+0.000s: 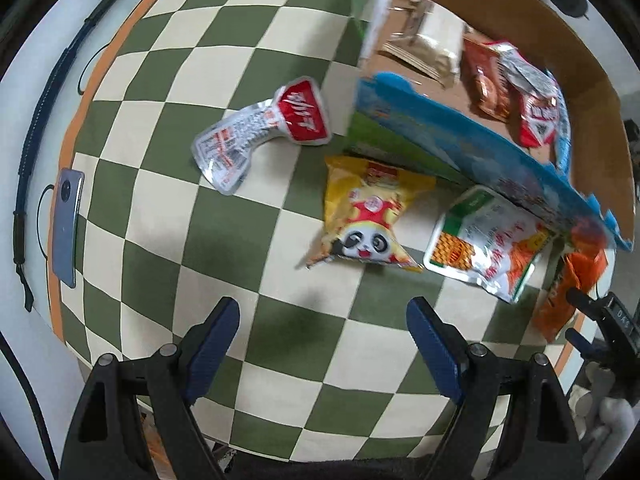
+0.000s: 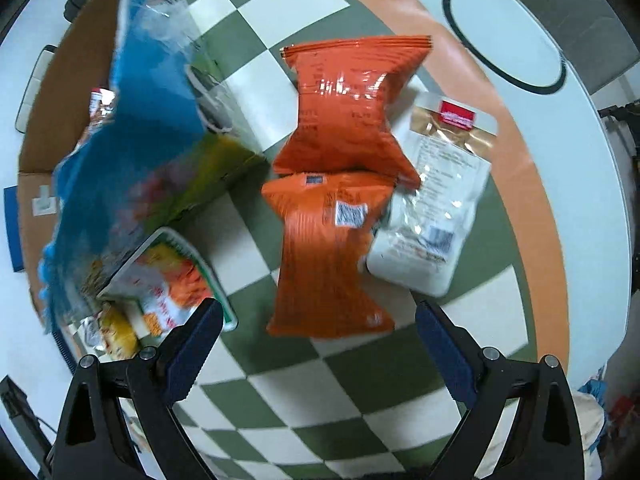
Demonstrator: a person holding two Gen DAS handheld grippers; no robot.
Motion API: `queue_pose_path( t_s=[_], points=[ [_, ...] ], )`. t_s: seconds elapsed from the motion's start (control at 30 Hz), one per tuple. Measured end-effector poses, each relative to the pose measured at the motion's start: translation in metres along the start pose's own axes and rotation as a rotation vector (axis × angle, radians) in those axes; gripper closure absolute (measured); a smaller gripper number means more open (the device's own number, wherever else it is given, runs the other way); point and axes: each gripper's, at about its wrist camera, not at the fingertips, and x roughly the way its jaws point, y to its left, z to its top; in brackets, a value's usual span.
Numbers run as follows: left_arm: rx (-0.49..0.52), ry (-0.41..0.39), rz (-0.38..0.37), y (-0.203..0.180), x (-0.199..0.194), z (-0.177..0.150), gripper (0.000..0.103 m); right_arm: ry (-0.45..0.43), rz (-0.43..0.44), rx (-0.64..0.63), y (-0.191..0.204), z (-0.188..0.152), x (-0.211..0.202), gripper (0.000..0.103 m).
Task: Organize snacks
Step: 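Grasp the yellow panda bag with the left tool while the right grasps an orange packet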
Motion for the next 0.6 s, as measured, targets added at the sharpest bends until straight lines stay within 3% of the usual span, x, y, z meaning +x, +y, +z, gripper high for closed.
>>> queue_pose_path(
  t_s=[0.07,0.17,0.27,0.6],
  points=[
    [-0.003,0.007,0.003,0.002,0.004,0.007,0.018,0.007,-0.008,-0.006,0.004,0.002,0.009,0.006],
    [0.018,0.022,0.018,-0.002,0.014,0.020,0.018,0.028,-0.018,-0.013,0.009,0.002,0.022,0.017],
    [0.035,0.035,0.019,-0.009,0.025,0.032,0.018,0.051,-0.028,-0.022,0.011,0.001,0.032,0.037],
    [0.064,0.119,0.000,-0.024,0.061,0.058,0.018,0.046,-0.051,-0.042,0.020,-0.005,0.040,0.038]
  ],
)
